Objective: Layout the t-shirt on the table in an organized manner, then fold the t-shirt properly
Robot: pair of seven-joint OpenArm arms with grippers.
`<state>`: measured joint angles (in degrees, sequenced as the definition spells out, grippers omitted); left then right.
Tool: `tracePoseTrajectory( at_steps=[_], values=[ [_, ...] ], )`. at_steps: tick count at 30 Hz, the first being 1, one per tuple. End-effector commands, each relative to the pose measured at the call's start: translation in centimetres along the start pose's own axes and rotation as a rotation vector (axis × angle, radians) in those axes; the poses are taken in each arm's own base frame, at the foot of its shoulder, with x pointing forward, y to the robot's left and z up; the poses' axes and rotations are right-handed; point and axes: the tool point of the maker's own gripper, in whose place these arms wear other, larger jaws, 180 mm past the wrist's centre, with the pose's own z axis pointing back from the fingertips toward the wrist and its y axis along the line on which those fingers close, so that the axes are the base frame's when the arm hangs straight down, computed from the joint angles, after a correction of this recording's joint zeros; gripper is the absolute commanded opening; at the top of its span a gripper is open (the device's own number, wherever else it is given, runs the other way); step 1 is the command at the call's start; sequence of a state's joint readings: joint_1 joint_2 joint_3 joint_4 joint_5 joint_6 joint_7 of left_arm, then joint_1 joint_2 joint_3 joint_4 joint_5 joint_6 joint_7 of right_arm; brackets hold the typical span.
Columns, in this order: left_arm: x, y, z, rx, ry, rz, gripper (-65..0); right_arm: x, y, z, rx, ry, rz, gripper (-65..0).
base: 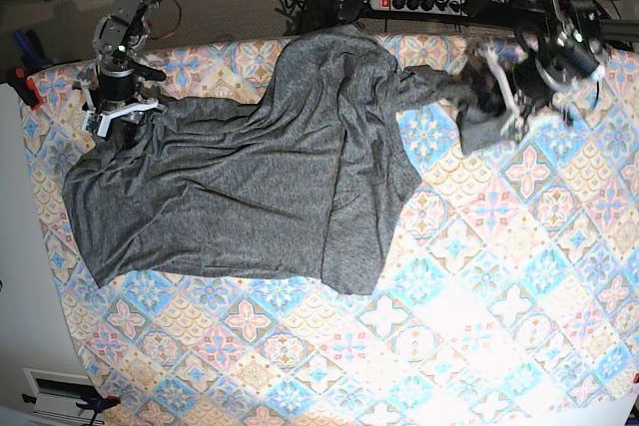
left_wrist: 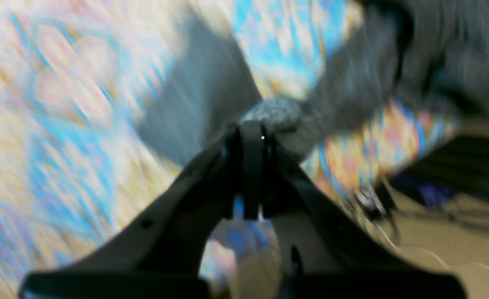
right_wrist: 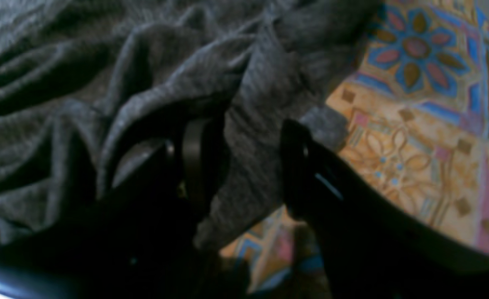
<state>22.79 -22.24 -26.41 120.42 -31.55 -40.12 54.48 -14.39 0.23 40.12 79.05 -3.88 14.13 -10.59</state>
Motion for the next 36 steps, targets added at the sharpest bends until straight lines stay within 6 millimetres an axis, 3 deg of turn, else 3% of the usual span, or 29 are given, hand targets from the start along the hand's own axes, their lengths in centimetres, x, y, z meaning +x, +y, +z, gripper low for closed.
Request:
tracePoseTrajectory(
  at_steps=[1, 10, 13, 16, 18, 22, 25, 31, 36],
  values=[
    [1.2, 0.2, 0.6, 0.004, -0.043, -0.013, -65.0, -0.5, 0.2, 0.0, -0.006, 0.032, 0.022, -40.6],
    [7.8, 3.7, 2.1, 0.061, -0.260, -0.022, -65.0, -1.0, 0.9, 0.0, -0.004, 0.048, 0.039, -40.8],
    [11.2, 4.4, 2.2, 0.081, -0.360, -0.032, -65.0, -1.1, 1.0, 0.0, -0.003, 0.051, 0.037, -40.8],
    [13.4, 5.3, 2.0, 0.107, -0.362, -0.057, -65.0, -1.2, 1.1, 0.0, -0.002, 0.052, 0.037, -40.8],
    [15.5, 4.9, 1.2, 0.090, -0.347, -0.099, -65.0, -1.4, 1.1, 0.0, -0.001, 0.058, 0.036, -40.8],
    [20.0, 1.8, -0.3, 0.007, -0.389, -0.169, -65.0, -1.3, 1.1, 0.0, -0.001, 0.056, 0.038, -40.8],
    [22.1, -1.2, -1.4, -0.063, -0.410, -0.235, -65.0, -1.4, 1.1, 0.0, -0.001, 0.058, 0.037, -40.9],
    [23.2, -9.1, -4.9, -0.160, -0.356, -0.348, -65.0, -1.5, 1.0, 0.0, -0.004, 0.060, 0.036, -40.9],
    [23.8, -13.1, -6.8, -0.172, -0.309, -0.403, -65.0, -1.5, 0.9, 0.0, -0.005, 0.060, 0.035, -40.9]
  ],
)
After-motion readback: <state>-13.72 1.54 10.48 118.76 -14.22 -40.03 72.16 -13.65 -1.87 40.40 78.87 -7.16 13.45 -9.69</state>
